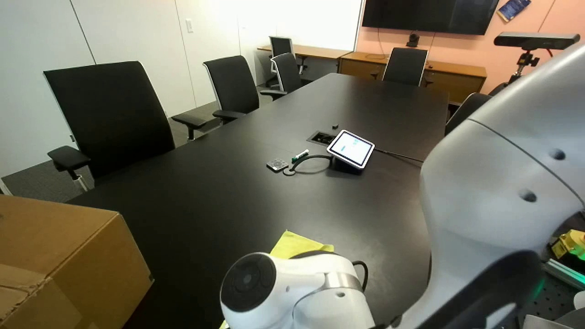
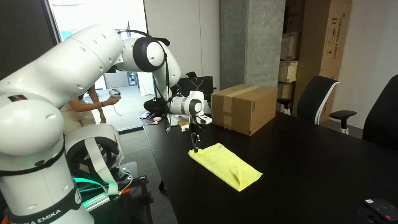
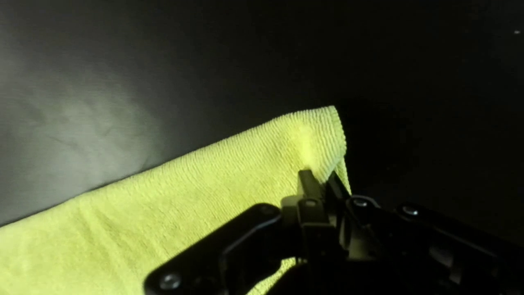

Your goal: Fold the cloth in half

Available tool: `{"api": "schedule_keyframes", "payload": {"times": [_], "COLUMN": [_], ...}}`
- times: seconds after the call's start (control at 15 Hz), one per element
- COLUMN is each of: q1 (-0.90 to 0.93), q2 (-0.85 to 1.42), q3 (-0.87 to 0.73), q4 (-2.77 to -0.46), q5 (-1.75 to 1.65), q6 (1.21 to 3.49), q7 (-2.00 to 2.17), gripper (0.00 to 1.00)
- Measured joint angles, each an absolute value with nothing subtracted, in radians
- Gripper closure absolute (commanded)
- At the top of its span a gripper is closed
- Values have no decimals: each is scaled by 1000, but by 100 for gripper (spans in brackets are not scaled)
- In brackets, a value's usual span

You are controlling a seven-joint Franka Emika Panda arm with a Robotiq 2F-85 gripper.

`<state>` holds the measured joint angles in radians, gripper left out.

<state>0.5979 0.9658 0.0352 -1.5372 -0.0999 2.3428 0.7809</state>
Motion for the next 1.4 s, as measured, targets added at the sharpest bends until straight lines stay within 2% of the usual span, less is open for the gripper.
{"api": "schedule_keyframes", "payload": {"times": [0.33, 0.53, 1.0, 1.4], "q1": [428, 378, 375, 426], "q2": [964, 962, 961, 968], "q3": [155, 174, 154, 65], "q4": [-1509, -1493, -1449, -1366], "q5": [62, 134, 170, 168], "q6": [2413, 2454, 2566, 2625], "q7": [605, 564, 576, 666], "gripper": [89, 89, 88, 89]}}
